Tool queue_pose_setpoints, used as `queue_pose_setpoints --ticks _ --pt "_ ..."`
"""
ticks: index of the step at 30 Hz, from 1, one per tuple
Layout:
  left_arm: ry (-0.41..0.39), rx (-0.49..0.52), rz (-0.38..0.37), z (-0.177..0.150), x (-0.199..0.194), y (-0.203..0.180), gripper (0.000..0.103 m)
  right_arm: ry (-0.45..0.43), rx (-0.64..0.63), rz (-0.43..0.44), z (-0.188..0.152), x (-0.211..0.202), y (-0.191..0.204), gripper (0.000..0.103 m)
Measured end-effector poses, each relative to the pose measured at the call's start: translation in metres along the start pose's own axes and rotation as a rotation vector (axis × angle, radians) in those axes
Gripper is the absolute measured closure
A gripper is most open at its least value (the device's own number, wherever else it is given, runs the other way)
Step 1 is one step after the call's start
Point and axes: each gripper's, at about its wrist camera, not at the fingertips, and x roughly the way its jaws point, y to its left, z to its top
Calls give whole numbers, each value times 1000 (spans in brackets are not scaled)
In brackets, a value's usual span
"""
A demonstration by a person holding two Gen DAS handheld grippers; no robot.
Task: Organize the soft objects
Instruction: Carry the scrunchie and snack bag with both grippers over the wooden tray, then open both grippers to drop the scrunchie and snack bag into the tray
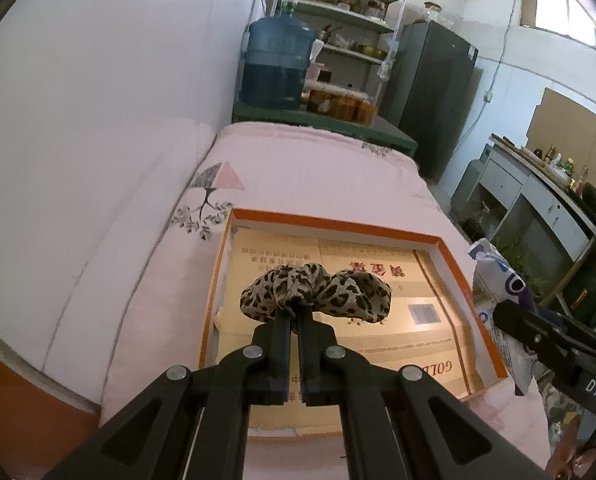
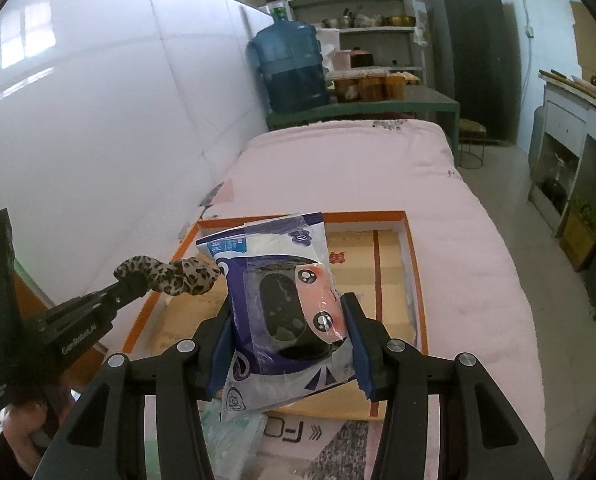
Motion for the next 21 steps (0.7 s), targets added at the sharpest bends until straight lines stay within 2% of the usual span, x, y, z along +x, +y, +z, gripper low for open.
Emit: queue_pose_setpoints --ticks 11,21 --pt "101 -10 6 -7 42 6 100 93 -19 -38 -5 45 -8 52" --pt "161 -5 -5 -16 61 7 100 177 -38 -78 -12 81 -13 52"
